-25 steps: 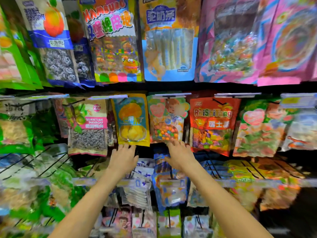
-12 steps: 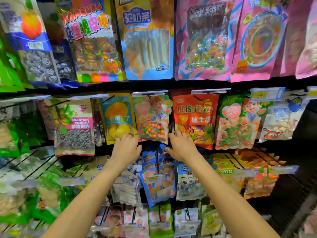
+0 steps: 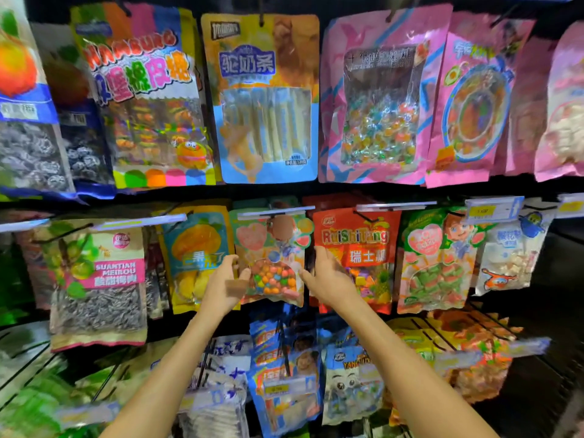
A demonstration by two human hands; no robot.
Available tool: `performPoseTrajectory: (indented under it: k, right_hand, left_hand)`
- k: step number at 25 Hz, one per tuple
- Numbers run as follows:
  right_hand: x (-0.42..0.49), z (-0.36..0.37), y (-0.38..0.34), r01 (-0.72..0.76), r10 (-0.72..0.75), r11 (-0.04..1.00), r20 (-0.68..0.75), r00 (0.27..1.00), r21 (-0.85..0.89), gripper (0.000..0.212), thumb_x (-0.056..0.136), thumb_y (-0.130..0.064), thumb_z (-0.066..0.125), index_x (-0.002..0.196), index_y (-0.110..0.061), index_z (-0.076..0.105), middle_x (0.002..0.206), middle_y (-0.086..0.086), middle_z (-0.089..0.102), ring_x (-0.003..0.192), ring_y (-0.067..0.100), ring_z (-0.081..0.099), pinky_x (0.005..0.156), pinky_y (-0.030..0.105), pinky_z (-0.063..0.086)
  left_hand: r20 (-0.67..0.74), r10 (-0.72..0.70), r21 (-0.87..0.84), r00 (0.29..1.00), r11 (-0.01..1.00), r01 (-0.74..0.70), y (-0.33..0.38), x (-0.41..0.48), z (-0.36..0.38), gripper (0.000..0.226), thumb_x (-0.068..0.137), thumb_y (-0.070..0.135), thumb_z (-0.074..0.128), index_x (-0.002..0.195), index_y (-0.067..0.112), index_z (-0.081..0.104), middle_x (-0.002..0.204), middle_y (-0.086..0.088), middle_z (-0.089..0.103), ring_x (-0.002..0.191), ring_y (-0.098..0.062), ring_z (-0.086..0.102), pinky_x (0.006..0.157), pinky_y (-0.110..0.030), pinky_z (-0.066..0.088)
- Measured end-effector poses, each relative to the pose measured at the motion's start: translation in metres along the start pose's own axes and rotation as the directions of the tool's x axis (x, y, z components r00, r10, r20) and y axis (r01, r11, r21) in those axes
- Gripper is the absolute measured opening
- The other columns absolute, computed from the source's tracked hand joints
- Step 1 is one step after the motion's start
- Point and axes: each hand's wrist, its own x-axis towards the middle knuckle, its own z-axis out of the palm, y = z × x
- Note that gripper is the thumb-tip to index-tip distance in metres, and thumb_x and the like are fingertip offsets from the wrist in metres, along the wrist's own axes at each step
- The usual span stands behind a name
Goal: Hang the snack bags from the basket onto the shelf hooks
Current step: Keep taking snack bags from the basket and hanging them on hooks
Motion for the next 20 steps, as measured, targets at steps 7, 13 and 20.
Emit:
performPoseTrajectory:
  k: [7,13,20]
  right_hand:
    - [0.024,0.022,0.006,-0.144,0.175,0.894,-0.035,0.984,0.425,0.075,0.097,-0.048,0.051,0.152,-0.008,0.021,0.157,0.014,0.028,0.144,0.027,0.029,0.113,0.034,0.028]
    - [0.045,0.044,0.003,-0.075,0.153,0.832,-0.097,0.983,0.55,0.024,0.096,-0.041,0.057,0.086,-0.02,0.055,0.075,-0.011,0.051,0.069,0.007,0.047,0.064,0.024,0.035]
    - [0.061,0.051,0.003,0.034,0.1,0.877,-0.25,0.963,0.48,0.05,0.098,-0.041,0.054,0.057,-0.018,0.035,0.052,-0.007,0.036,0.047,0.008,0.033,0.048,0.027,0.022]
  left_hand:
    - [0.034,-0.051,-0.074,0.998,0.996,0.054,-0.014,0.031,0.013,0.067,0.101,0.04,0.047,0.152,0.003,0.024,0.156,-0.013,0.033,0.139,-0.029,0.039,0.11,-0.04,0.036]
    - [0.001,-0.011,-0.083,1.0,0.996,0.011,-0.018,0.042,0.024,0.063,0.102,0.037,0.044,0.145,-0.008,0.03,0.15,-0.022,0.037,0.137,-0.034,0.038,0.105,-0.037,0.034]
    - [-0.11,-0.089,-0.166,0.99,0.984,0.07,-0.024,0.052,0.032,0.04,0.099,0.036,0.05,0.087,-0.002,0.048,0.078,-0.011,0.048,0.071,-0.026,0.047,0.055,-0.034,0.03]
